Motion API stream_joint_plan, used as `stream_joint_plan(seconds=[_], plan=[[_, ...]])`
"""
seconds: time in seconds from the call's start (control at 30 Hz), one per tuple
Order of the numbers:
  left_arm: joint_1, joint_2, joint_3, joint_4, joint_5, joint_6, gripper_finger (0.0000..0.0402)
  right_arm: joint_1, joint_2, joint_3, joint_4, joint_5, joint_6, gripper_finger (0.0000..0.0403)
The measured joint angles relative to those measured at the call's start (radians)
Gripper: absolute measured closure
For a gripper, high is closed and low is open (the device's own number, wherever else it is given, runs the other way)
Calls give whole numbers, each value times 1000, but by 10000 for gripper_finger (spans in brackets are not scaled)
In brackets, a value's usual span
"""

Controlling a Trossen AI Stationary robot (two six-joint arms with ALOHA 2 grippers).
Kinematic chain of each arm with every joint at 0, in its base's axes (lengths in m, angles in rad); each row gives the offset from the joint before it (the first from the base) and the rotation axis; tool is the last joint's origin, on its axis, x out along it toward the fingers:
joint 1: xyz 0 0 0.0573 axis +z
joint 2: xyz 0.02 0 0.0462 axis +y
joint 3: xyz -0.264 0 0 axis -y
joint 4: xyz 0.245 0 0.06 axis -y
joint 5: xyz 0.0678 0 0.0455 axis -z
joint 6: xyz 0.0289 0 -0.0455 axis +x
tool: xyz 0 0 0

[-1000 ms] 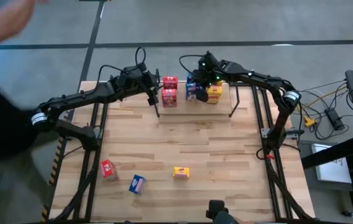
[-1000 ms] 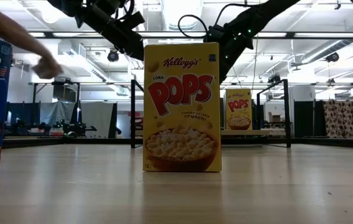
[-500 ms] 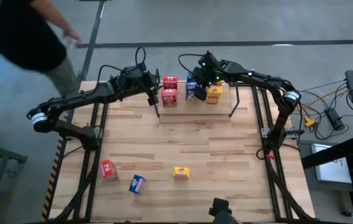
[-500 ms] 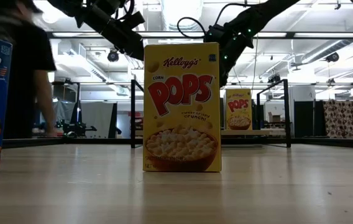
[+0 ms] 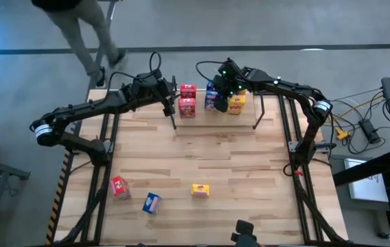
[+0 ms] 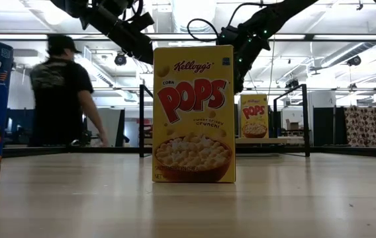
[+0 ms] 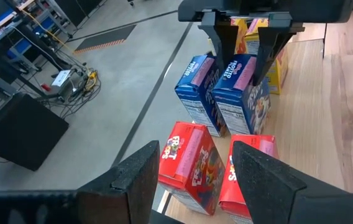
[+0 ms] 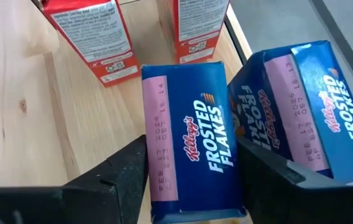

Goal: Stack cereal on shelf
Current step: Put the top blue cereal box on the shelf aligned with the other blue cereal box

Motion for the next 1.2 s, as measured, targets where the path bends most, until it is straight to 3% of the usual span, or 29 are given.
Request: stream_joint_plan(seconds=[0.7, 1.2], plan=[[0, 0, -9, 0, 0, 0, 216, -1, -17, -1, -28, -8, -257, 197], [0, 0, -9, 1, 1, -1, 216, -1, -22, -1, -37, -1, -307, 197]])
